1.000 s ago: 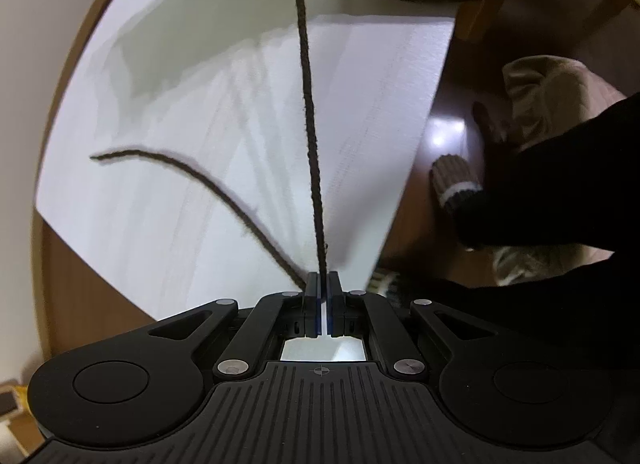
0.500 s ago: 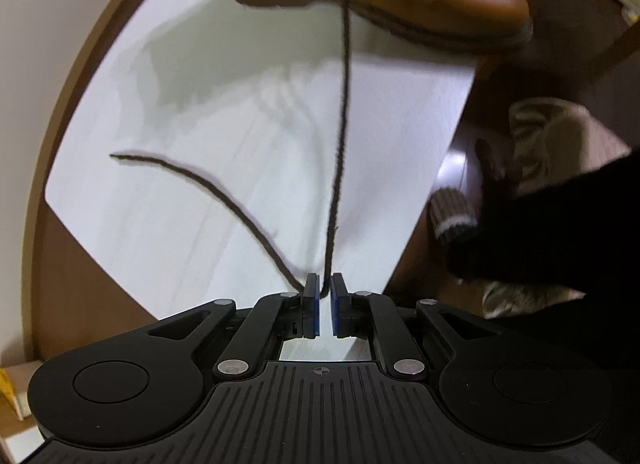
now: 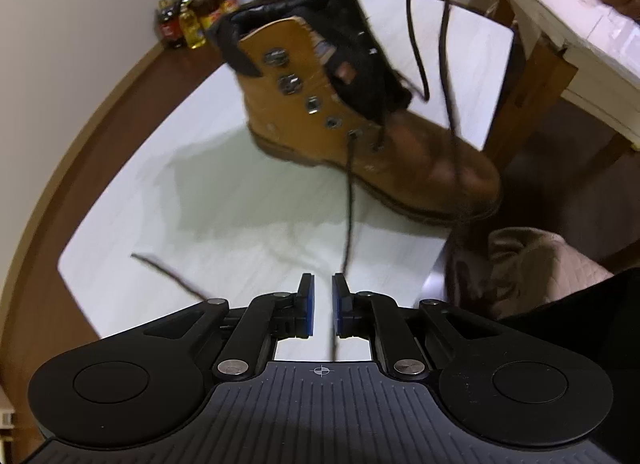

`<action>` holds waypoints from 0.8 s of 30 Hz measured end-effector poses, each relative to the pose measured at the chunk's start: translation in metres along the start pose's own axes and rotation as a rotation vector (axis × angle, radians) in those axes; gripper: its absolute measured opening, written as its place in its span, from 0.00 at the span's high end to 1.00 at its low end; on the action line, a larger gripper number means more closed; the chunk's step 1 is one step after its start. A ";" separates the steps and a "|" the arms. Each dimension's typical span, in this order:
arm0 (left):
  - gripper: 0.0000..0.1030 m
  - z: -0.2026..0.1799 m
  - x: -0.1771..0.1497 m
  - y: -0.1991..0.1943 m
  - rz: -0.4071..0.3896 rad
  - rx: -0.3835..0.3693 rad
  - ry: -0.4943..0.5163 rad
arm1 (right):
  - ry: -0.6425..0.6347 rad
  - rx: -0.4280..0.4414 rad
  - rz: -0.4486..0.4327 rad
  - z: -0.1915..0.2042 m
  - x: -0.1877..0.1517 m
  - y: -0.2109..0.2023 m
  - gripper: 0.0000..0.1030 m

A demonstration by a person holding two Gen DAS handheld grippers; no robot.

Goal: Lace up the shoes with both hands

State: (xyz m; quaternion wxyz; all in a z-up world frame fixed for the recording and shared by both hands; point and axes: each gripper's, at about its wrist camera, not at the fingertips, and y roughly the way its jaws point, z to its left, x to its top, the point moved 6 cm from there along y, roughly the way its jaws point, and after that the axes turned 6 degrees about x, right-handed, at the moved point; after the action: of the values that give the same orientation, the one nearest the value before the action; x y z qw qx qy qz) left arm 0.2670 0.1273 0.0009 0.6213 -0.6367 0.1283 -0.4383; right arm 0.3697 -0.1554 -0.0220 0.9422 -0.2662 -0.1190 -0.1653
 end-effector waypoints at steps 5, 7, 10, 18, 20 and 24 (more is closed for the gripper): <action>0.89 -0.012 -0.002 0.011 0.006 -0.012 0.035 | 0.102 -0.129 -0.087 -0.043 -0.013 -0.004 0.97; 0.89 -0.016 -0.002 0.014 0.004 -0.027 0.051 | 0.172 -0.158 -0.149 -0.060 -0.016 -0.009 0.97; 0.87 -0.031 0.004 0.020 -0.009 -0.086 0.049 | 0.267 -0.193 -0.236 -0.082 -0.021 -0.018 0.97; 0.85 -0.077 0.024 0.043 -0.037 -0.165 0.088 | 0.310 -0.234 -0.285 -0.102 -0.012 -0.034 0.97; 0.85 -0.087 0.026 0.050 -0.033 -0.169 0.104 | 0.306 -0.250 -0.295 -0.106 -0.010 -0.037 0.97; 0.85 -0.091 0.027 0.059 -0.025 -0.155 0.121 | 0.321 -0.250 -0.299 -0.112 -0.007 -0.040 0.97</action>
State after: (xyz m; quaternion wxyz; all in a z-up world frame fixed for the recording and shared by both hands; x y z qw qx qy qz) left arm 0.2403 0.0351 -0.0555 0.5557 -0.6569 0.1912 -0.4724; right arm 0.3641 -0.2464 -0.0989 0.8738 -0.3306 0.0153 -0.3564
